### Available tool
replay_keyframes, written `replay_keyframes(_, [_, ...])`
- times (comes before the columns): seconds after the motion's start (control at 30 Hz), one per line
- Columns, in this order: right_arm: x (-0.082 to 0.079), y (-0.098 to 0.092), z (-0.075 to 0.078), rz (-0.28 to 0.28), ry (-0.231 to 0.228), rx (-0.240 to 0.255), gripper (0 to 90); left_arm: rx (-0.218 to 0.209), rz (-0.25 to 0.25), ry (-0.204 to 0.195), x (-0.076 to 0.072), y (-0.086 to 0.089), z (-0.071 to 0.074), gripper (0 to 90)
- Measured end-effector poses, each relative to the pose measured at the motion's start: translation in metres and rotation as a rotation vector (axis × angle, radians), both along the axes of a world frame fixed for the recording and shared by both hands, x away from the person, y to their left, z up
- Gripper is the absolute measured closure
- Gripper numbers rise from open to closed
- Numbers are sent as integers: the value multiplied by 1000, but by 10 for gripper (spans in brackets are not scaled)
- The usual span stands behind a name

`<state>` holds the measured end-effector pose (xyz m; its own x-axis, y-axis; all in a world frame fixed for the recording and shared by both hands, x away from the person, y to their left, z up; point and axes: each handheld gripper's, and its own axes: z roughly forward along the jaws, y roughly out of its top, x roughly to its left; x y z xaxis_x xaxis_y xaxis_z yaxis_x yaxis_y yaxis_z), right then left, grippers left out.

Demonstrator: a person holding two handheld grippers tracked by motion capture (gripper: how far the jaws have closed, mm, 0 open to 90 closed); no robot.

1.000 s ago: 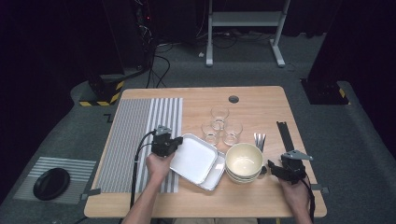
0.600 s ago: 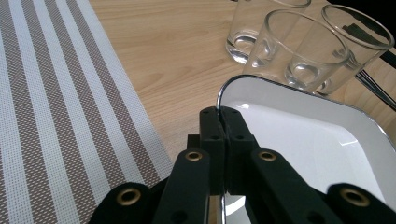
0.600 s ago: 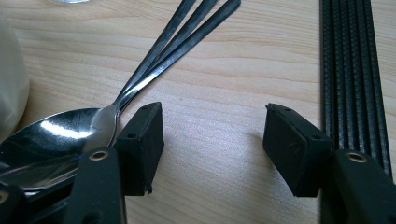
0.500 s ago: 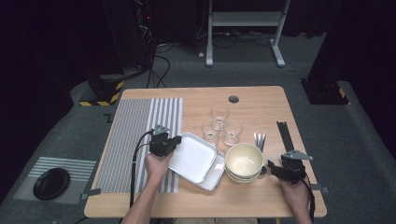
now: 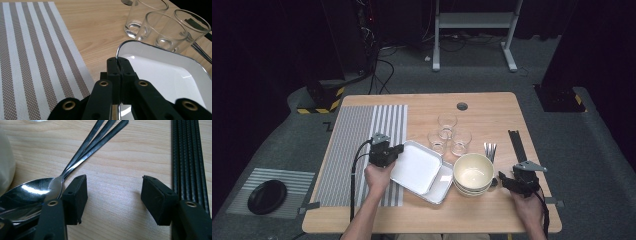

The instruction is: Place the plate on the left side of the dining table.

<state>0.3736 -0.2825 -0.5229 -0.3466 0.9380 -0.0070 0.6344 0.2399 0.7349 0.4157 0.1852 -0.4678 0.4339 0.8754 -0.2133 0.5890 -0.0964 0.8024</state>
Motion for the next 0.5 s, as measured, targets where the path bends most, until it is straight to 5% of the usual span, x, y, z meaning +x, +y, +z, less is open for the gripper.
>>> replay_keyframes(0.5, [0,0,0,2,-1,-2,377,-17,29,0,0,9,3,888])
